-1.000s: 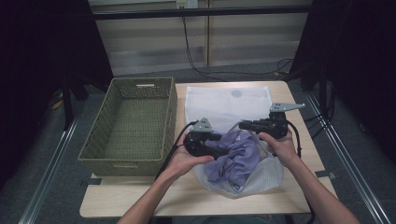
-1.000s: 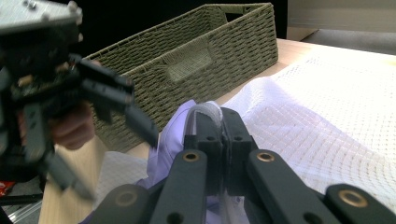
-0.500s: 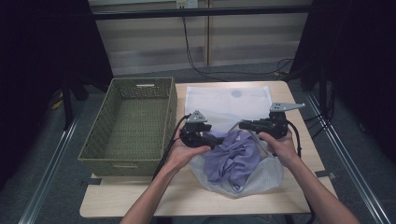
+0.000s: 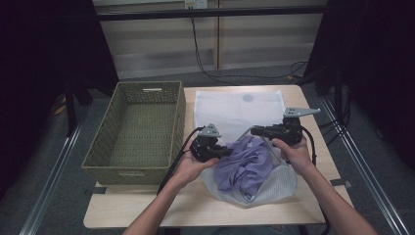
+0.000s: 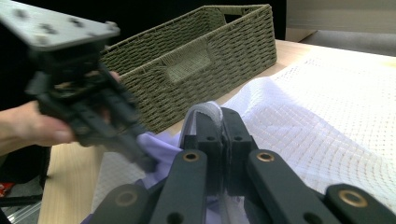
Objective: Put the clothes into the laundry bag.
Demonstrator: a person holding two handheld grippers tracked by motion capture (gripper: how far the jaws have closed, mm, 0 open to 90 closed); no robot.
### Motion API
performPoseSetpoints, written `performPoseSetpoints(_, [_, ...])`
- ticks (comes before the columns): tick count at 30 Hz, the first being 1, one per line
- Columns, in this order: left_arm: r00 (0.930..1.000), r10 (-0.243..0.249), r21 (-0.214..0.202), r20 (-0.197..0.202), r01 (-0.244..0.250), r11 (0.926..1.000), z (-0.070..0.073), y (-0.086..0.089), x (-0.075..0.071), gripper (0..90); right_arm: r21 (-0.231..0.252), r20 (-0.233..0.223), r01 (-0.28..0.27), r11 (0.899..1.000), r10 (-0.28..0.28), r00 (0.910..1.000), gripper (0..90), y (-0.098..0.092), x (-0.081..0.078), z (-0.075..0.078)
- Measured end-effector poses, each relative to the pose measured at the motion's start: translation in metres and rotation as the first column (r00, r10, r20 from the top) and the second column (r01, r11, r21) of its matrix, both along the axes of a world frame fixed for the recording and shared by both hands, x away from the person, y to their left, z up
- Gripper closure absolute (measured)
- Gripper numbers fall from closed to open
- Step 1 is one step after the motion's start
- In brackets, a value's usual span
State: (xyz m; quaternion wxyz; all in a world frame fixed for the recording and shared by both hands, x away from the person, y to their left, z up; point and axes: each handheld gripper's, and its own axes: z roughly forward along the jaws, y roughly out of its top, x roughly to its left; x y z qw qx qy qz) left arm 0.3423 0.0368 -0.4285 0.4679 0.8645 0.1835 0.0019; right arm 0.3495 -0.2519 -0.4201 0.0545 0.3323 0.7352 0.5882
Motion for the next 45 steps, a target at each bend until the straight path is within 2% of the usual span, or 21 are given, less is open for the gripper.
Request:
performPoseSetpoints(5, [0.9977,-0.067,-0.035,-0.012,0.067,0.9972,0.006,-0.014,-0.01,89.1,-0.002,-0.003,-0.002,1.0,0.002,1.0,88.6,0.002,0.001,-0.001])
performPoseSetpoints(7, [0.9964,-0.084,-0.032,-0.006,0.084,0.9959,0.009,-0.023,-0.011,89.0,-0.004,-0.005,-0.001,1.0,0.001,1.0,88.6,0.003,0.001,-0.001])
performPoseSetpoints(9, [0.9947,-0.102,-0.054,-0.013,0.101,0.9934,0.011,-0.032,-0.012,89.0,-0.003,-0.004,-0.002,1.0,0.002,1.0,88.6,0.003,0.001,0.0])
performPoseSetpoints(14, [0.9921,-0.125,-0.028,-0.008,0.125,0.9918,0.012,-0.057,-0.012,89.0,-0.003,-0.007,-0.003,1.0,0.003,1.0,88.6,0.004,0.0,0.0])
performPoseSetpoints(15, [0.9925,-0.121,-0.015,-0.014,0.121,0.9925,0.009,-0.062,-0.01,89.0,-0.001,-0.004,-0.007,1.0,0.007,1.0,88.6,0.004,0.0,0.0])
performPoseSetpoints(18, [0.9944,-0.099,-0.016,-0.036,0.099,0.995,-0.004,-0.069,-0.002,88.9,0.003,0.003,-0.012,1.0,0.012,0.9999,88.6,0.004,-0.003,0.004])
performPoseSetpoints(22, [0.9971,-0.048,-0.001,-0.059,0.048,0.9988,-0.02,-0.072,0.006,88.4,0.011,0.008,-0.022,1.0,0.022,0.9997,88.6,0.004,-0.005,0.007])
performPoseSetpoints(23, [0.9966,-0.043,-0.012,-0.071,0.042,0.9991,-0.024,-0.072,0.008,88.4,0.014,0.006,-0.024,1.0,0.024,0.9997,88.6,0.004,-0.006,0.007])
performPoseSetpoints(26, [0.9975,-0.034,0.002,-0.062,0.034,0.9994,-0.028,-0.074,0.007,87.7,0.042,-0.016,-0.037,0.998,0.037,0.9992,88.6,0.004,-0.008,0.006])
performPoseSetpoints(28, [0.998,-0.026,0.021,-0.058,0.027,0.9994,-0.031,-0.074,0.008,86.8,0.021,-0.02,-0.044,0.999,0.045,0.9988,88.6,0.006,-0.012,0.008])
performPoseSetpoints(35, [0.9994,-0.008,0.076,-0.032,0.01,0.997,-0.041,-0.075,0.008,84.2,-0.005,-0.029,-0.074,0.997,0.073,0.9969,88.5,0.009,-0.029,0.008])
performPoseSetpoints(39, [0.9992,0.016,0.081,-0.036,-0.013,0.9966,-0.048,-0.074,0.01,79.9,-0.042,-0.054,-0.09,0.995,0.088,0.9946,88.3,0.012,-0.039,-0.001])
performPoseSetpoints(40, [0.9992,0.014,0.094,-0.036,-0.011,0.9955,-0.049,-0.073,0.01,78.3,-0.053,-0.059,-0.093,0.994,0.09,0.9942,88.3,0.012,-0.04,-0.004])
performPoseSetpoints(41, [0.9991,0.019,0.085,-0.037,-0.016,0.9962,-0.051,-0.073,0.01,77.2,-0.059,-0.065,-0.094,0.994,0.09,0.9938,88.2,0.012,-0.042,-0.007])
performPoseSetpoints(43, [0.9993,0.011,0.095,-0.037,-0.007,0.9954,-0.051,-0.072,0.01,72.1,-0.062,-0.08,-0.094,0.994,0.089,0.9928,88.2,0.01,-0.043,-0.013])
performPoseSetpoints(45, [0.9987,0.024,0.092,-0.044,-0.02,0.9956,-0.049,-0.071,0.009,68.1,-0.072,-0.084,-0.093,0.993,0.087,0.9926,88.0,0.008,-0.044,-0.017])
